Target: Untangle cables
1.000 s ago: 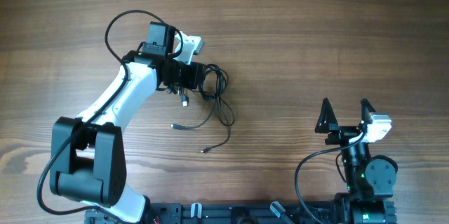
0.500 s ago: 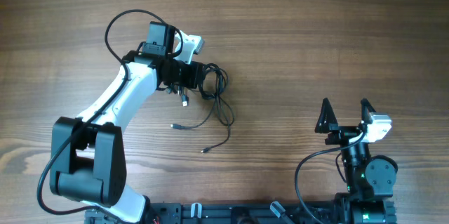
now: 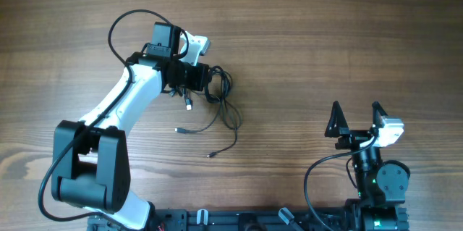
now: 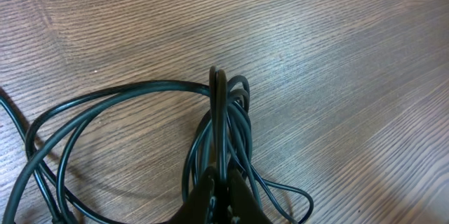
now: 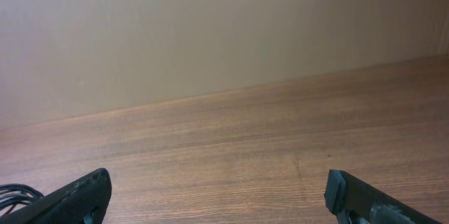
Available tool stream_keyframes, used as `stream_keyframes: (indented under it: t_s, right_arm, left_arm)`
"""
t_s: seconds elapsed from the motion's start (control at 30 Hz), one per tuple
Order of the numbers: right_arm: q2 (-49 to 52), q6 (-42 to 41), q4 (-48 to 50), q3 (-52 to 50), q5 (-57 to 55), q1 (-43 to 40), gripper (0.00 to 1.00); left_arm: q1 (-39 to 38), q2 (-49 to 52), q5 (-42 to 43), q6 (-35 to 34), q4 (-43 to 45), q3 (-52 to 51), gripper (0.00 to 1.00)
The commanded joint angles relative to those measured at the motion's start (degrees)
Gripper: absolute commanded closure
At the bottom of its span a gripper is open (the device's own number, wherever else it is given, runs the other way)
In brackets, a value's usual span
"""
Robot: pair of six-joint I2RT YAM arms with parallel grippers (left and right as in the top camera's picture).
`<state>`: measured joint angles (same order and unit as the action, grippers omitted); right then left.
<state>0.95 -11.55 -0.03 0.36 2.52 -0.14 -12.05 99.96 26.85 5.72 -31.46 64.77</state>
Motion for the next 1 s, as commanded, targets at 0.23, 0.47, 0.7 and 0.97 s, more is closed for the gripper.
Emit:
stream_keyframes:
  t_s: [0.23,0.47,0.7,0.97]
  right_arm:
    - [-0.15,-0.48,0.15,-0.07,0.09,0.28,0.00]
    - [-0.15,-0.48,0.15,-0.07,0.09,0.28,0.00]
    - [-0.15,-0.48,0.15,-0.07,0.09,0.28,0.00]
    - [-0.15,-0.50,0.15,-0.07,0.09,0.28,0.00]
  left_arm:
    - [-0.11,0.79,-0.35,-0.63,0.68,-0.33,0.94]
    - [-0.11,0.81,-0.35,-0.61,0.68,-0.33,0.93]
    - [-0.11,1.01,-0.35,-0.61,0.70,-0.33,0.93]
    - [-0.11,1.01,-0.35,-0.61,0.87,-0.33,0.92]
